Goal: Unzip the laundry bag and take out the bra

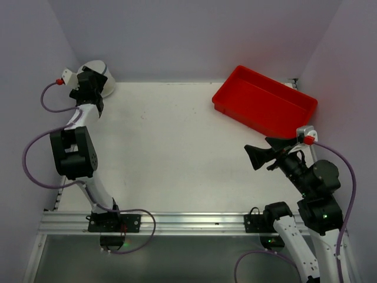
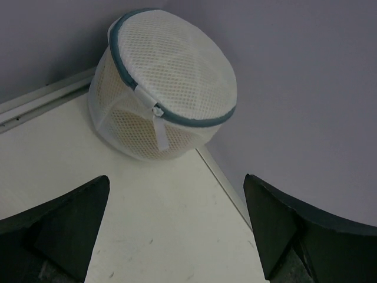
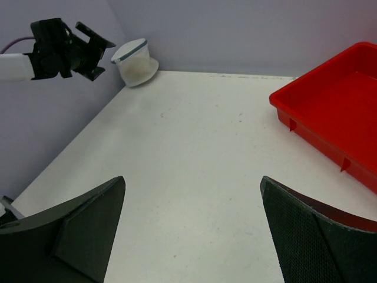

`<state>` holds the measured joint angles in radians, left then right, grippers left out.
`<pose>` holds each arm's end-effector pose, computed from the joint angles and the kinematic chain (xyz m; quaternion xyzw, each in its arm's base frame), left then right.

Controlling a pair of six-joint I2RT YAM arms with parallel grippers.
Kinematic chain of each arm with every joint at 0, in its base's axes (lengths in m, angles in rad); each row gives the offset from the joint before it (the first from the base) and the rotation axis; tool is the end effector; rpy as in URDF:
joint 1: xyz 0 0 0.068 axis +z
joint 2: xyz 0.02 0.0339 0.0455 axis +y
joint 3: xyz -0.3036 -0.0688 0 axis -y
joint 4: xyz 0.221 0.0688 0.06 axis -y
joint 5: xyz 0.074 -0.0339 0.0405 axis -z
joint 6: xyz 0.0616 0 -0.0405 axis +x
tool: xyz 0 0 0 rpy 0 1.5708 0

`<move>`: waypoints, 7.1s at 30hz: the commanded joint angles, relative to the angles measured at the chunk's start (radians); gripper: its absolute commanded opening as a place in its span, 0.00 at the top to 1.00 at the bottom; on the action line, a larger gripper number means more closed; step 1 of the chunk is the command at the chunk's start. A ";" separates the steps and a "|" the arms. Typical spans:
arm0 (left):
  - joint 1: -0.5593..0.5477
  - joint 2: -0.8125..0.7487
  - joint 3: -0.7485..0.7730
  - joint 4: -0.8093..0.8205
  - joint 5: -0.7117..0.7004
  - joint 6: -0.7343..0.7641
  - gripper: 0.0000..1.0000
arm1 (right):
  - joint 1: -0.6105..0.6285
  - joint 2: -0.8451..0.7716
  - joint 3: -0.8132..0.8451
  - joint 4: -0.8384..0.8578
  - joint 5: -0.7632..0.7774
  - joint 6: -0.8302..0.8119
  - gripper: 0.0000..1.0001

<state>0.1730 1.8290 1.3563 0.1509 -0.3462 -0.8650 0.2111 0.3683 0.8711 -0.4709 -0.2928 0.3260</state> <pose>0.4365 0.0975 0.3181 -0.4838 0.6439 -0.0639 0.5892 0.0299 0.0246 0.3861 -0.0651 0.6932 0.2864 0.6582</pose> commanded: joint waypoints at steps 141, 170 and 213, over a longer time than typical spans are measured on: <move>-0.612 -1.042 -0.962 -0.186 0.385 -0.362 1.00 | 0.985 0.912 0.040 0.575 0.474 0.308 0.33; -0.612 -0.953 -0.879 -0.244 0.375 -0.347 1.00 | 0.884 1.205 -0.015 0.821 0.311 0.475 0.58; -0.638 -0.994 -0.915 -0.198 0.362 -0.494 1.00 | 0.847 1.270 -0.050 0.913 0.438 0.639 0.66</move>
<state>-0.4507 0.8600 0.4458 -0.0826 0.0242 -1.3037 1.0740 1.6321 0.8089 0.3969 0.0513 0.9352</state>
